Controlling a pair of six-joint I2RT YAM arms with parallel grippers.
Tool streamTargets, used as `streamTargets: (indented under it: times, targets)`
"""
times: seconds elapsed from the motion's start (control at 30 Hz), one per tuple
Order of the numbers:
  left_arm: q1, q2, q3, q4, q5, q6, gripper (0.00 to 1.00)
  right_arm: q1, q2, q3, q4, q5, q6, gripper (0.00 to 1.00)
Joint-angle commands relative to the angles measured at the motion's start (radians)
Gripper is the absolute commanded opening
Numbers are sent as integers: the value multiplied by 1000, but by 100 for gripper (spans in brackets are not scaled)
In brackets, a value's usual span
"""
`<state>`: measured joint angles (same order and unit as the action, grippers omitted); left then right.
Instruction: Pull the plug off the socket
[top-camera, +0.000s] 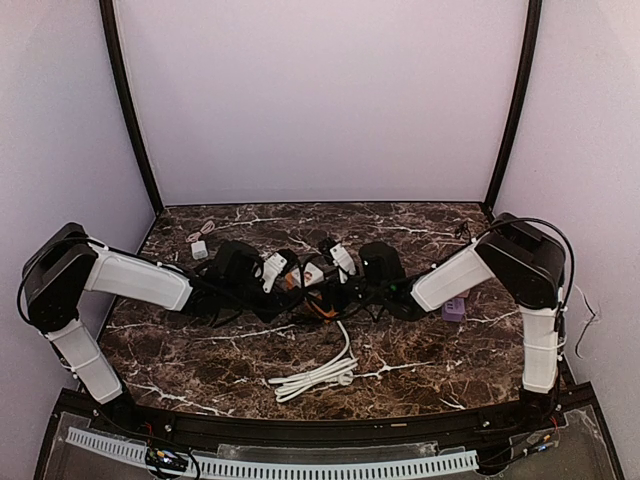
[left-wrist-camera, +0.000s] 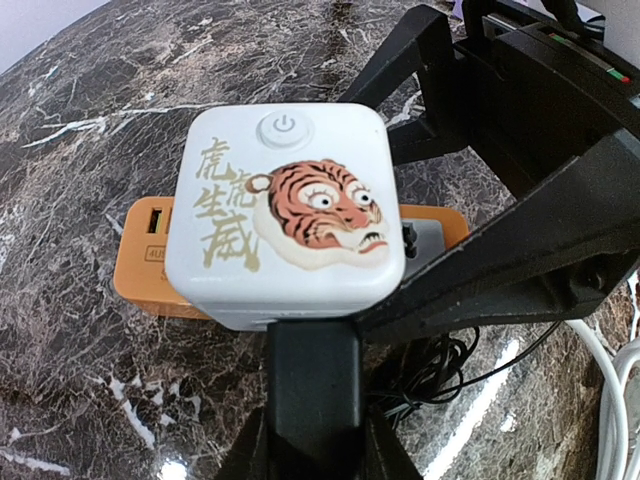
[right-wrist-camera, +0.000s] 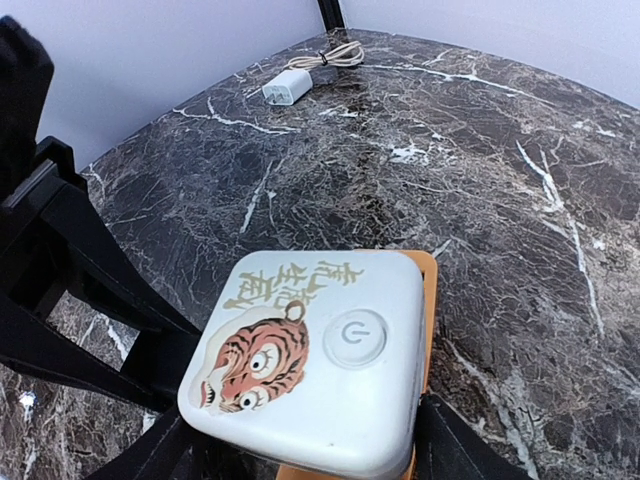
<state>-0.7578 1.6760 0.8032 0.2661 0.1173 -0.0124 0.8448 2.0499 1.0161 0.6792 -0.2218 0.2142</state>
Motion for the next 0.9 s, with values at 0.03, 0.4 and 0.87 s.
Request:
streamTargets:
  times: [0.03,0.4,0.87]
  targets:
    - [-15,14,13,-61,2,-9,4,5,0,-44,82,39,11,59]
    - [-18,-35,1,-129,-29,-30,3,4,-12,-76,85,104,-9,46]
    - [-20,-76,-21,-210,-50,-79,2,-1,-5,-99,84,212,-10,38]
